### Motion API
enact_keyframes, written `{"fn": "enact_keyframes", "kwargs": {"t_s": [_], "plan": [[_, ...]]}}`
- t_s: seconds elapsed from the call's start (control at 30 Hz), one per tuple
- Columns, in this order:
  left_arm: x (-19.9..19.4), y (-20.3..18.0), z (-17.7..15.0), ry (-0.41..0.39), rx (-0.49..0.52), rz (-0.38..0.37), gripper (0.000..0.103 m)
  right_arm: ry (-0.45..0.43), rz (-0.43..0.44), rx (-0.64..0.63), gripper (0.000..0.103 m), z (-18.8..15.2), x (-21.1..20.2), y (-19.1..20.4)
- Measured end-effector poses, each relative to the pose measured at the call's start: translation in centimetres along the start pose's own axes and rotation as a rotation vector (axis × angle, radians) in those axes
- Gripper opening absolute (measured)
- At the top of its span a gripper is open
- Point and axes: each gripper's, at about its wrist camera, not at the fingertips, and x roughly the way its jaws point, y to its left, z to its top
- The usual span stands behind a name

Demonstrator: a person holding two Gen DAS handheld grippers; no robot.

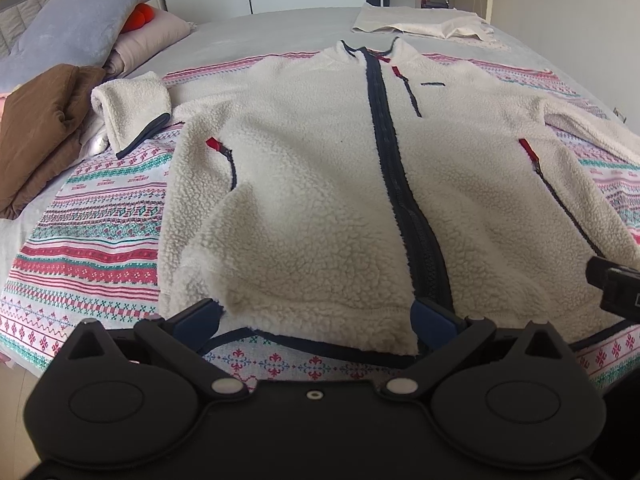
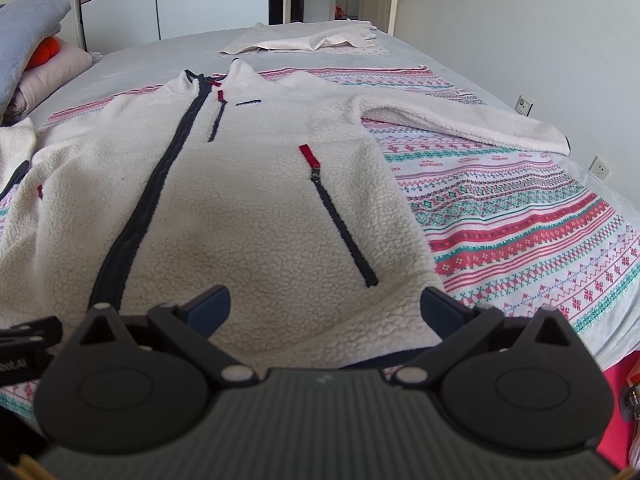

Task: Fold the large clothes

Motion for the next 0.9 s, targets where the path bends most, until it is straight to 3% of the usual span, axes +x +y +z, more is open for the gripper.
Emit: {"fn": "enact_keyframes", "kwargs": {"t_s": [0.23,0.4,0.6,0.73,0.9], "plan": [[0.4,3.4,0.9,-0.045,-0.110,-0.011,0.103,-0.043,-0.041,0.044,0.103,0.4,0.3,-1.4],[0.4,6.0,1.3,-0.136,-0.111,0.005,0.103,-0.020,-0.017,0.063,0.103,0.9,1.0,-2.5],[2.4,11.6,2.2,-0.069,-0.169,-0.053,0.103,0.012,0.032,0.082,0.103,1.4,1.9,-4.3],[4.2,16.1,1.8,-0.046,-0.316,-0.133,0.103,0.075,0.131,0.122,0.103,1.9,3.2,-6.9],[6.4,19.3,0.7,0.006,-0.446,-0.268,0.101,0.123,0.363,0.386,0.103,1.2,4.8,-12.9]]}}
